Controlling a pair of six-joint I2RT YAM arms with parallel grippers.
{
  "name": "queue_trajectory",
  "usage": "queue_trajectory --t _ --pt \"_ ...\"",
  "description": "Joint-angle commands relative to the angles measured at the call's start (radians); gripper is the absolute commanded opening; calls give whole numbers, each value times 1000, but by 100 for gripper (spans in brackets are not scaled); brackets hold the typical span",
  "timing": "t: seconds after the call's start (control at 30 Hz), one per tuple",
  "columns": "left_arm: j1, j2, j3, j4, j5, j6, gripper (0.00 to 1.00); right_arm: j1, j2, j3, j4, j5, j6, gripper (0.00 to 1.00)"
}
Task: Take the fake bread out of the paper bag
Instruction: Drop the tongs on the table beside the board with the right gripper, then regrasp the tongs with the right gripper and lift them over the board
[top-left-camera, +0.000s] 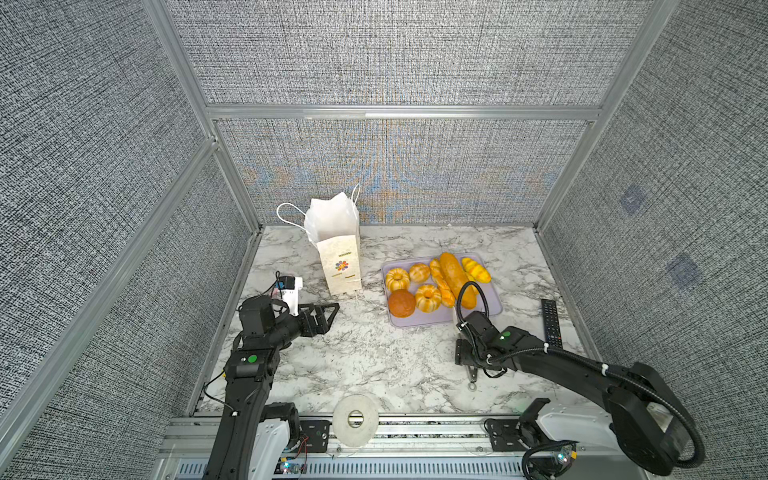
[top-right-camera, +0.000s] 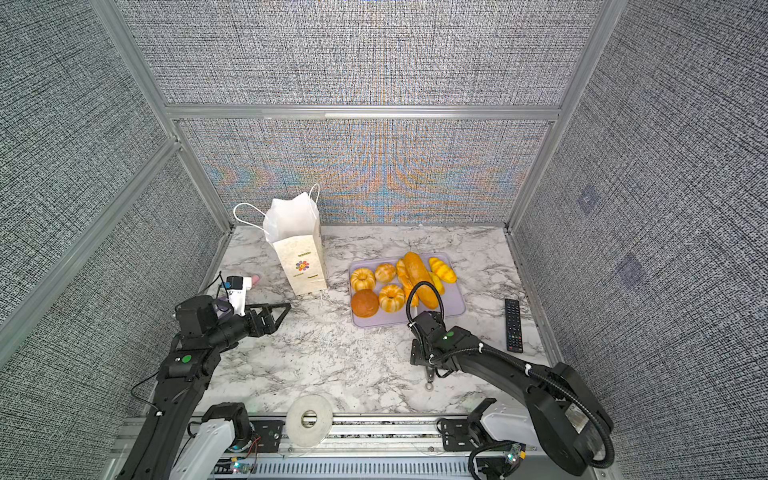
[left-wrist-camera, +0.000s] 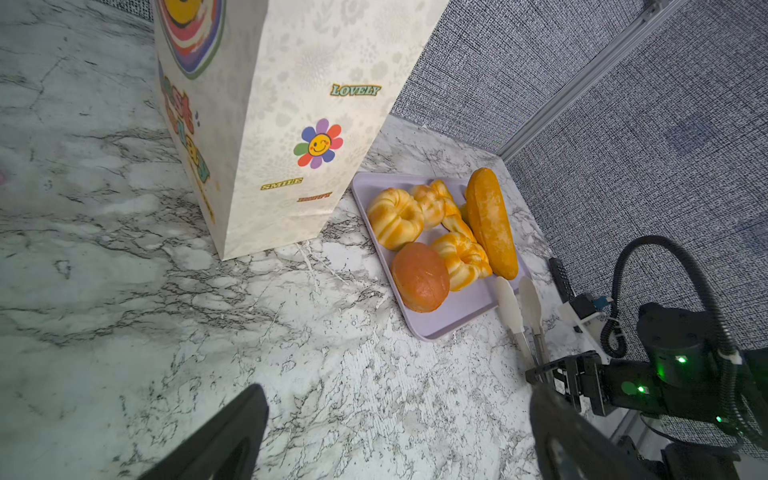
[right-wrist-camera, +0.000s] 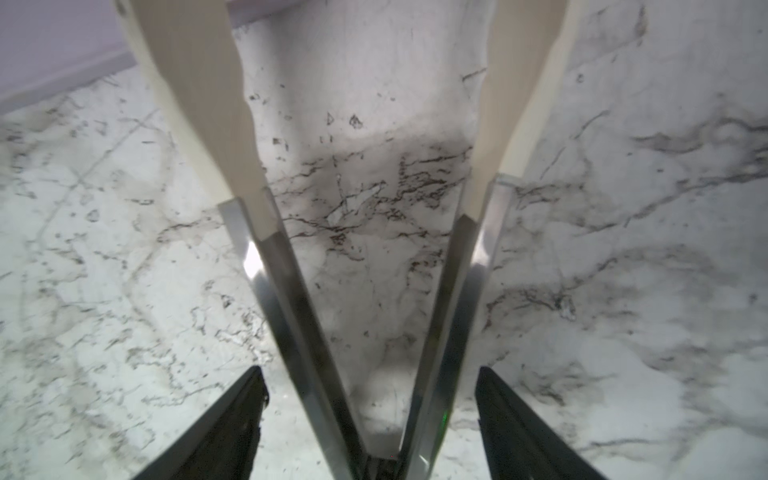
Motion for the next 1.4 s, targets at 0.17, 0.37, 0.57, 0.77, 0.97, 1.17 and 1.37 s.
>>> queue_trajectory --t 0.17,0.37,0.57,0.77,0.97,1.17,1.37 --pt "0 9 0 28 2 6 99 4 57 -12 36 74 -41 67" --pt "1 11 0 25 3 5 99 5 27 -21 38 91 -83 34" --pt "0 -9 -1 32 14 7 99 9 -212 -21 -92 110 -60 29" --pt "1 -11 -3 38 19 4 99 -9 -429 58 -214 65 -86 31" --pt "0 -17 -3 38 15 3 99 -33 -366 231 -348 18 -135 39" --pt "0 -22 -4 40 15 1 99 -37 -307 330 -391 -13 -152 46" --pt "0 -20 -5 42 18 1 99 -83 -271 410 -416 -49 -199 51"
